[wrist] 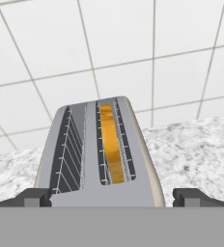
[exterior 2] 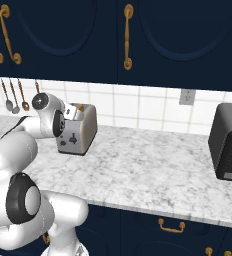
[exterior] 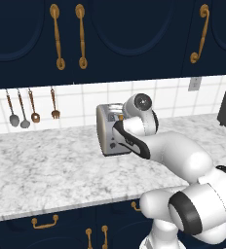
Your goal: Start the toaster. Once the lever pops up, take the bread to the plate on the dining counter.
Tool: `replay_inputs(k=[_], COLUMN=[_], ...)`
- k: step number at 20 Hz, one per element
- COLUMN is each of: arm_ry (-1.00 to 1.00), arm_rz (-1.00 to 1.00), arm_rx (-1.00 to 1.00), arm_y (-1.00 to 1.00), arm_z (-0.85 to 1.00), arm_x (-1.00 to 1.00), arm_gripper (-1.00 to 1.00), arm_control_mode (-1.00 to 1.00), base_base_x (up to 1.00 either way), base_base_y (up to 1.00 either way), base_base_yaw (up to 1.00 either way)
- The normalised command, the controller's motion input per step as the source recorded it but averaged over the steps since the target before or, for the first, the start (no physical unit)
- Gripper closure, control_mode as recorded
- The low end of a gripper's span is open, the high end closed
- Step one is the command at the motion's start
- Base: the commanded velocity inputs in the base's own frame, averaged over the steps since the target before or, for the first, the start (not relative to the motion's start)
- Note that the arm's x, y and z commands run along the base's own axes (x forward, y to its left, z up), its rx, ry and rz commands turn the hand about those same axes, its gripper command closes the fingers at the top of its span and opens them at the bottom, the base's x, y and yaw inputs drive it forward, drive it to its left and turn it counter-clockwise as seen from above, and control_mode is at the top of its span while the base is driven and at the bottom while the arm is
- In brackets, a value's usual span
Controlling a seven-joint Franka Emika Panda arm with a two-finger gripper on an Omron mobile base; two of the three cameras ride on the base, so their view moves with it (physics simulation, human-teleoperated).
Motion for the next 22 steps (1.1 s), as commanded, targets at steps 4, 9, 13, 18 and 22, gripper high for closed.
replay_inputs(k=[4, 9, 13, 18, 22], arm_ry=[0.0, 0.0, 0.0, 0.0, 0.0], arm_rz=[0.0, 0.0, 0.0, 0.0, 0.0], arm_rx=[0.0, 0.0, 0.0, 0.0, 0.0], arm_y=[0.0, 0.0, 0.0, 0.0, 0.0], arm_z=[0.0, 0.0, 0.0, 0.0, 0.0], arm_x=[0.0, 0.0, 0.0, 0.0, 0.0], arm_gripper=[-1.0, -1.0, -1.0, -1.0, -1.0], arm_control_mode=[-1.0, -1.0, -1.0, -1.0, -1.0], base_base_x=[0.0, 0.0, 0.0, 0.0, 0.0], base_base_y=[0.0, 0.0, 0.0, 0.0, 0.0], base_base_yaw=[0.0, 0.0, 0.0, 0.0, 0.0])
